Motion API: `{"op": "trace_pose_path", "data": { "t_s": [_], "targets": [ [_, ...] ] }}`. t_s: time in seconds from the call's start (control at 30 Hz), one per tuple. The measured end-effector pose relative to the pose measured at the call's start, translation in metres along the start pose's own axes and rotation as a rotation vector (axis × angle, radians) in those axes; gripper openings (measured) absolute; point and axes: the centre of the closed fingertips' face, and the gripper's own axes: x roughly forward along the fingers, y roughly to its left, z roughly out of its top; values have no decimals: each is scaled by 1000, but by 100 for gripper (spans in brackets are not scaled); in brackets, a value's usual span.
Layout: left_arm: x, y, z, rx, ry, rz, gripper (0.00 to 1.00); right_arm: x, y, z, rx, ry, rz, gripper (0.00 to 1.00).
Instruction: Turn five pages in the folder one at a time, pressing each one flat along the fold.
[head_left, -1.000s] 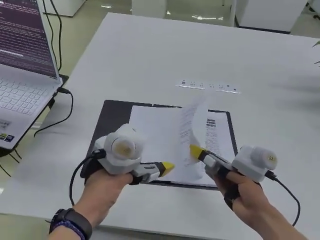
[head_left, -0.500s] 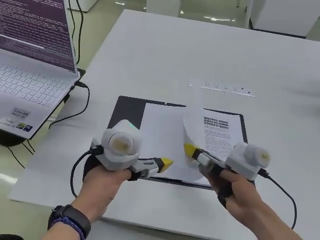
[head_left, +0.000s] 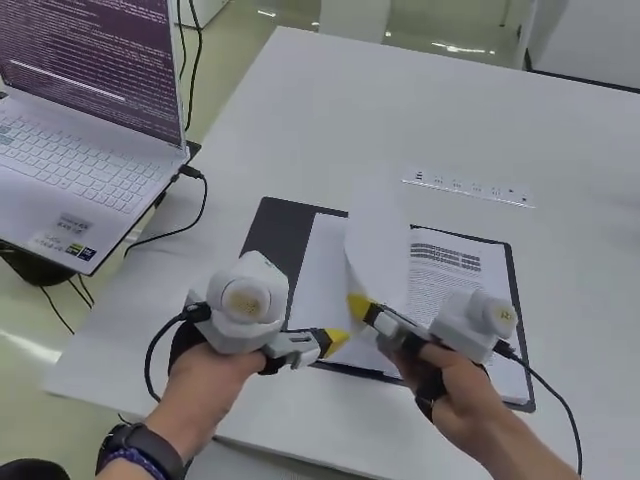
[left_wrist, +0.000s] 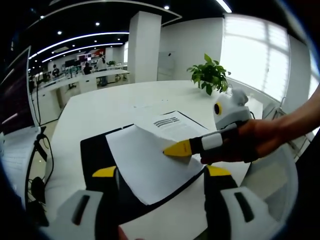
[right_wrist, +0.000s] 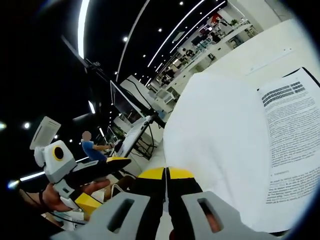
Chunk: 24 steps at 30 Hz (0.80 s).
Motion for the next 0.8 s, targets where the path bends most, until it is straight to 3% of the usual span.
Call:
{"op": "trace_pose_path", "data": {
  "t_s": [0.3, 0.8],
  "targets": [
    [-4, 4, -1, -16, -8, 16, 69, 19, 1, -11, 24, 29, 1, 0],
    [-8, 12, -9, -38, -2, 42, 68, 41, -17, -35, 80, 90, -39, 0]
  ]
}}
